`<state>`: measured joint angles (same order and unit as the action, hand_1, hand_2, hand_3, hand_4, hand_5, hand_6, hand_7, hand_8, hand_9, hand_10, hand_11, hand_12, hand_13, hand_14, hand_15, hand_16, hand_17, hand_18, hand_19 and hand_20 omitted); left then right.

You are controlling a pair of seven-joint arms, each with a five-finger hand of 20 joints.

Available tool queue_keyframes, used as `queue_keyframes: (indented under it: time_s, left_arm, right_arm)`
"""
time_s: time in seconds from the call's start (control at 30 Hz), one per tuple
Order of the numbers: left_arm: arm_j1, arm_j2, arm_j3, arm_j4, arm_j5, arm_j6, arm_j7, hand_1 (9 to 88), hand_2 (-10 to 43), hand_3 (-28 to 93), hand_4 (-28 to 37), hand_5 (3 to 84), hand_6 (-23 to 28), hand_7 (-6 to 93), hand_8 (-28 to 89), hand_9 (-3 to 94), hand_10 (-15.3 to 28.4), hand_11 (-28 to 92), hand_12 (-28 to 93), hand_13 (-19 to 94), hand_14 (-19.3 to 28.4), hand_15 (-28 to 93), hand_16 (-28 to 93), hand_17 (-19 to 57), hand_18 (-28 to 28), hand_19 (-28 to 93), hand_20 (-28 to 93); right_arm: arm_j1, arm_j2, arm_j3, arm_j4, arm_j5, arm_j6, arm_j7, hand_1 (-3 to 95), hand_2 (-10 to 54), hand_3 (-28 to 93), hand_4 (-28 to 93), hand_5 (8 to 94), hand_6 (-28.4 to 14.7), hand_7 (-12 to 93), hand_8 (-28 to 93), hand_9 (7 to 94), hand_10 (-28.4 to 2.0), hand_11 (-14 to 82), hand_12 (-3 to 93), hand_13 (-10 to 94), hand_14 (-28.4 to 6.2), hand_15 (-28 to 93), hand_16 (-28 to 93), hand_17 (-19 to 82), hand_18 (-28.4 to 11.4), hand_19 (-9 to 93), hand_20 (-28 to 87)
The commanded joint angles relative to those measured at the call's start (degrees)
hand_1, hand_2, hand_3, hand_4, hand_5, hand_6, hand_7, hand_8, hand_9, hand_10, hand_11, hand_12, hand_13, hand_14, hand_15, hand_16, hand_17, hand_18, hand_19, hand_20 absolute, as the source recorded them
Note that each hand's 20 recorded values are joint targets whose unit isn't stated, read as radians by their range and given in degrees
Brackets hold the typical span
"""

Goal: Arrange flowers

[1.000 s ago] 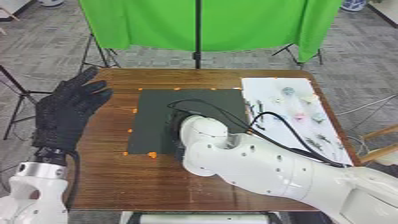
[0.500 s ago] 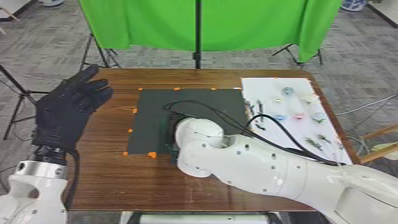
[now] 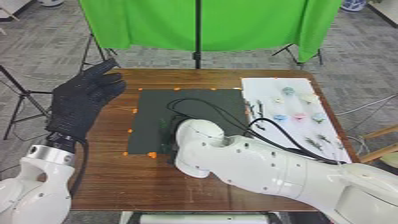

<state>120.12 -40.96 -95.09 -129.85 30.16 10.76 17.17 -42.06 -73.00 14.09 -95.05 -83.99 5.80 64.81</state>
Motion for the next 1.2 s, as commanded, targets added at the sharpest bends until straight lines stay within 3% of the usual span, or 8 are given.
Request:
queue_keyframes:
  time_s: [0.03,0.27,0.37,0.47,0.53,0.6,0.87,1.2]
  left_arm:
    - [-1.2,-0.75,1.13,1.13,0.36,-1.29,-1.42,20.1,7.1,80,-28.3,37.2,10.9,13.1,-10,26.8,18.3,47,1,20,16.7,63,-16,-6.5,18.2,51,17]
    - [-1.1,-0.58,1.38,1.14,0.2,-0.61,-1.05,20.3,7.3,80,-28.3,37.2,10.9,13.6,-11,27.2,18.3,48,0,21,17.2,65,-17,-6.6,18.7,51,17]
    - [2.2,-0.73,-0.73,-0.24,0.37,0.3,-0.48,20.3,7.4,79,-28.3,37.1,10.9,13.7,-11,27.3,18.4,48,0,21,17.5,64,-18,-6.7,19.1,52,17]
    - [4.8,0.04,-1.8,-1.13,-0.38,1.73,2.01,20.3,7.7,79,-28.3,36.9,10.6,14.0,-11,27.9,18.5,47,0,22,18.5,64,-18,-7.1,20.1,52,17]
    - [8.2,1.09,-3.38,-2.29,-0.85,3.37,5.63,20.4,7.9,79,-28.3,36.8,10.4,14.3,-11,28.4,18.5,46,0,23,18.8,63,-17,-7.4,20.6,52,17]
    - [10.0,0.42,-4.62,-2.8,-0.83,3.73,5.17,20.4,7.9,79,-28.3,36.7,10.3,14.3,-11,28.8,18.3,45,0,23,18.7,62,-17,-7.6,20.8,53,17]
    - [17.4,-1.22,-9.5,-5.05,-1.21,6.0,7.48,19.9,8.6,78,-28.3,36.1,9.8,15.2,-11,31.3,18.9,39,4,25,23.3,57,-13,-8.5,22.9,54,18]
    - [24.2,-5.29,-11.97,-6.56,-0.87,7.45,8.98,19.5,8.9,77,-28.3,36.3,9.6,14.5,-10,33.3,20.1,34,9,25,26.9,56,-11,-9.2,24.0,56,17]
  right_arm:
    - [-0.3,0.1,1.2,-0.9,2.9,-0.6,-1.2,40.0,-9.5,70,-28,84.3,-2.4,24,-10,92.5,-11.1,35.5,21.1,87,-7.5,66,22,55,-19.8,93,36]
    - [-0.8,0.1,1.7,-1.0,3.5,-1.5,-1.3,39.5,-7.4,69,-28,80.6,-2.4,19,-12,90.7,-11.7,33.9,20.0,85,-7.6,66,21,54,-19.6,93,34]
    - [-0.4,0.1,-0.1,-1.2,-0.6,-0.6,-1.0,39.3,-6.2,69,-27,79.8,-2.3,18,-12,90.7,-11.8,33.5,19.7,85,-7.7,66,21,53,-19.6,93,33]
    - [3.1,0.8,-3.5,-1.4,-3.1,0.4,-1.9,38.3,-6.2,71,-26,78.8,-3.7,18,-12,89.9,-11.9,34.2,20.0,84,-7.5,66,21,53,-19.7,93,33]
    - [6.2,1.0,-5.6,-1.7,-2.4,2.1,-2.9,37.6,-6.4,71,-26,78.6,-3.9,18,-11,89.6,-12.2,34.7,20.0,84,-7.5,66,21,53,-19.9,93,33]
    - [6.5,1.7,-6.0,-2.6,-3.9,1.9,-2.7,36.3,-6.6,71,-26,79.0,-4.2,19,-11,89.4,-12.4,35.0,20.0,84,-7.6,66,20,54,-20.0,93,33]
    - [9.5,4.4,-8.2,-5.0,-8.0,1.9,-2.1,34.4,-7.0,71,-23,75.1,-6.0,21,-10,88.4,-13.2,36.1,19.6,84,-7.2,66,19,55,-20.2,93,33]
    - [2.5,13.2,1.3,-12.6,-12.6,-4.2,-4.8,34.0,-5.6,70,-23,73.6,-7.4,21,-11,86.3,-15.2,34.7,18.4,84,-8.0,64,18,54,-20.6,93,28]
